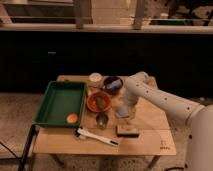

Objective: Wipe table surface with towel

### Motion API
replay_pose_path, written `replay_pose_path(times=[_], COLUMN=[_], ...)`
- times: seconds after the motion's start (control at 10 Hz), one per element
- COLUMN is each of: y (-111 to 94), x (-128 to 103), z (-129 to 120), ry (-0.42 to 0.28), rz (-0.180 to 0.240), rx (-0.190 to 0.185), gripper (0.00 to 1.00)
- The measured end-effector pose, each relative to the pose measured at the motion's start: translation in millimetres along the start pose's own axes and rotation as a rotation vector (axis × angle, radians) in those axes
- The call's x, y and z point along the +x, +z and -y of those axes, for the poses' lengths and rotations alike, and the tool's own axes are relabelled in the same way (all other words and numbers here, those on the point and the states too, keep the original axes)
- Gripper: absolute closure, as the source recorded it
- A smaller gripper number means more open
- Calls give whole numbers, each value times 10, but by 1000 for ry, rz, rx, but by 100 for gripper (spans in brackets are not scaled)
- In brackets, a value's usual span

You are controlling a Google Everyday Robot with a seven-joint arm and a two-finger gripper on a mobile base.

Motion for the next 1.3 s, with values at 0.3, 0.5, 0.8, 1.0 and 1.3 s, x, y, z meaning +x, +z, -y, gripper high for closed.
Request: replay_pose_path(times=[0.3,0.5,0.8,1.0,1.3], y=[191,275,355,379,313], x=[29,86,171,174,180], z=[21,-11,-88,-98,-101], ry=[-4,6,21,19,19], rz=[10,13,17,21,20], rx=[-41,-66,-86,-91,-93], gripper=[20,20,40,59,89])
